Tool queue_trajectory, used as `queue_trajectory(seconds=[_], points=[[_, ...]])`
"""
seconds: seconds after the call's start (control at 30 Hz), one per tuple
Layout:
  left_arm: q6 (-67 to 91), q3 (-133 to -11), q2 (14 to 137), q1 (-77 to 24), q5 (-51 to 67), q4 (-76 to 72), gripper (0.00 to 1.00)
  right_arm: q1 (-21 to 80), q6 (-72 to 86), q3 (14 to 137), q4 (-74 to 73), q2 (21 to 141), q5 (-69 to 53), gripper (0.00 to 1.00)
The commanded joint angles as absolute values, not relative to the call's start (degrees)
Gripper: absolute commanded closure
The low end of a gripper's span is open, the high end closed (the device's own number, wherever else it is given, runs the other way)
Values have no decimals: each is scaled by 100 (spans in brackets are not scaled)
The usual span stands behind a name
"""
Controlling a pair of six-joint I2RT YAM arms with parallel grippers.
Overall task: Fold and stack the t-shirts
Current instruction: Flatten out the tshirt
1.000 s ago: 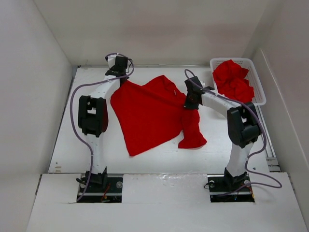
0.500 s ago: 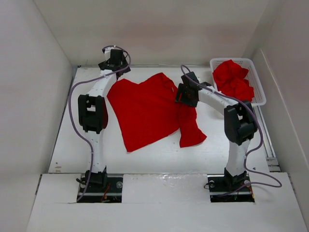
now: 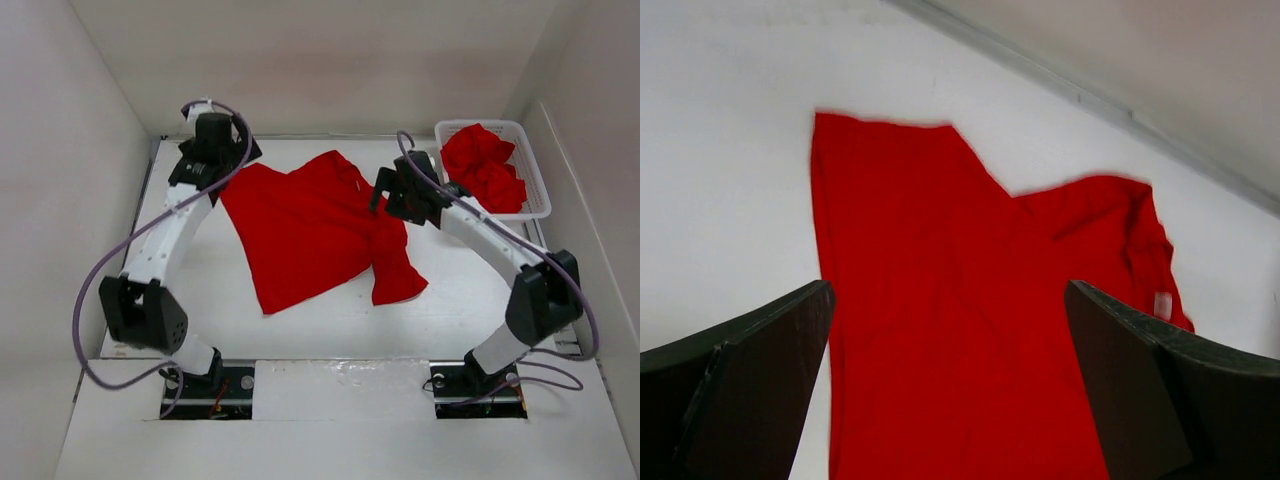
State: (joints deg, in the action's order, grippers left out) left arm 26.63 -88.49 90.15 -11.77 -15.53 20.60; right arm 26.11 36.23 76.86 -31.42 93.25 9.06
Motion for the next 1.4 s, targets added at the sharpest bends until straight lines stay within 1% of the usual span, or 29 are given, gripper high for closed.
queue_trajectory(seconds=[0.0, 0.03, 0.07, 0.13, 0.17, 0.2, 0.23, 0.33, 0.47, 0.53, 0.57, 0.67, 0.73, 0.77, 0.8, 0.83, 0.87, 0.9, 0.93, 0.97, 1.0, 1.03, 1.13, 1.27, 1.33, 1.37], points=[[3233, -7702, 8100, -1546, -1547, 2294, 0, 2742, 3814, 7026, -3015, 8615, 1186, 0], [3347, -7403, 7860, -1616, -1434, 2242, 0, 2742, 3867, 6848, -3015, 8230, 1187, 0], [3488, -6791, 7614, -1617, -1328, 2241, 0, 2742, 3928, 6664, -3015, 8026, 1265, 0], [3831, -6138, 6806, -1617, -1178, 2180, 0, 2742, 4017, 6095, -2953, 7640, 1327, 0], [4084, -5526, 6272, -1617, -1021, 2180, 0, 2742, 4156, 5899, -2953, 7264, 1379, 0], [4087, -5224, 6267, -1678, -915, 2180, 0, 2742, 4157, 5697, -2953, 7077, 1380, 0], [4139, -4960, 5753, -1679, -792, 2127, 0, 2664, 4236, 5330, -2953, 6910, 1380, 0], [4219, -4126, 4934, -1679, -537, 2302, 0, 2531, 4429, 4836, -2953, 6312, 1432, 0], [4473, -3394, 4396, -1679, -98, 2355, 0, 2181, 4570, 4080, -2839, 5828, 1380, 0], [4561, -3035, 4342, -1679, 506, 1936, 0, 2066, 4649, 3921, -2786, 5713, 1319, 0], [4562, -2902, 4342, -1679, 623, 1803, 0, 2065, 4649, 3859, -2717, 5661, 1231, 0], [4649, -2515, 4604, -1679, 527, 1531, 0, 1916, 4702, 3735, -2593, 5738, 1230, 0], [4649, -2391, 5070, -1731, 676, 1285, 0, 1854, 4702, 3735, -2593, 5923, 1178, 0], [4649, -2391, 5219, -1879, 503, 1092, 0, 1854, 4702, 3796, -2593, 5985, 1178, 0], [4954, -2478, 5525, -2185, 162, 1090, 0, 1854, 4702, 3797, -2593, 6046, 1178, 0], [5166, -2644, 5720, -3093, -259, 1212, 0, 1854, 4702, 3875, -2662, 6099, 1239, 0], [5403, -2880, 5957, -3642, -733, 1387, 0, 1854, 4702, 3928, -2715, 6161, 1239, 0], [5640, -3474, 6237, -4152, -1608, 1859, 0, 1854, 4702, 3929, -2716, 6161, 1291, 0], [6043, -3794, 6945, -4871, -1922, 2142, 0, 1854, 4702, 3929, -2716, 6161, 1353, 0], [6203, -4101, 7344, -5069, -2125, 2423, 0, 1794, 4702, 3929, -2716, 6161, 1354, 0], [6301, -4392, 7730, -5184, -2223, 2669, 0, 1793, 4702, 3929, -2768, 6161, 1354, 0], [6371, -4847, 8396, -5186, -2276, 3029, 0, 1793, 4702, 3981, -2769, 6161, 1354, 0], [6521, -5289, 9173, -5457, -2276, 3182, 0, 1671, 4562, 3981, -2900, 6100, 1354, 0], [6582, -5239, 9124, -5458, -2101, 2927, 0, 1468, 4421, 4043, -2971, 5959, 1406, 0], [6731, -5177, 8922, -5458, -2162, 2927, 4, 1398, 4290, 4043, -3023, 5897, 1406, 0], [6793, -5125, 8808, -5458, -2310, 2979, 8, 1397, 4289, 4043, -3023, 5897, 1406, 0]])
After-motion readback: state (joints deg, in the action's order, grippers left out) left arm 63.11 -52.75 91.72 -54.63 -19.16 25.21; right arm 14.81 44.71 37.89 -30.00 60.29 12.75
